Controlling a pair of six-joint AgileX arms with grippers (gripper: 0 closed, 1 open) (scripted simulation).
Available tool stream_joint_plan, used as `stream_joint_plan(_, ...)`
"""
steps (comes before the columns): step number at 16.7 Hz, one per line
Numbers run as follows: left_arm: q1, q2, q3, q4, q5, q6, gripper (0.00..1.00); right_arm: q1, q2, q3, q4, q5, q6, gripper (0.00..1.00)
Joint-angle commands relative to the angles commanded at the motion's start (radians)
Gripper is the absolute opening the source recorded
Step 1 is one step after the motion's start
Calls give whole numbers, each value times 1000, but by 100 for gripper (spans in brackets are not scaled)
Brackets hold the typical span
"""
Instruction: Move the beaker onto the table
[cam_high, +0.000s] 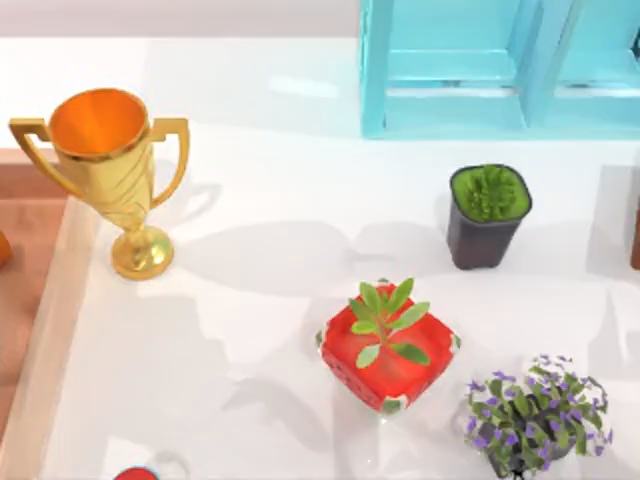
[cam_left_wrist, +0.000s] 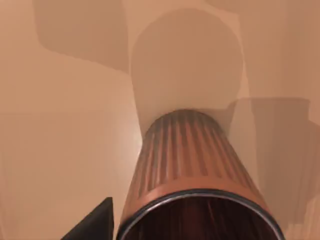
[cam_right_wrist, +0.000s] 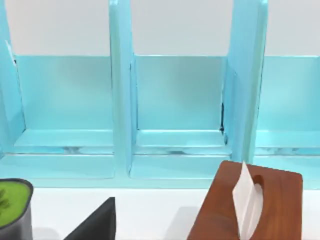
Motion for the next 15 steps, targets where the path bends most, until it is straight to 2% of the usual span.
stream_joint_plan(3, 2, 18, -64, 69, 0, 2, 100, 0, 0, 0, 0, 0, 0, 100)
stream_joint_plan(7, 2, 18, -66, 72, 0, 2, 100, 0, 0, 0, 0, 0, 0, 100)
stream_joint_plan(15, 2, 18, -66, 72, 0, 2, 40, 0, 0, 0, 0, 0, 0, 100)
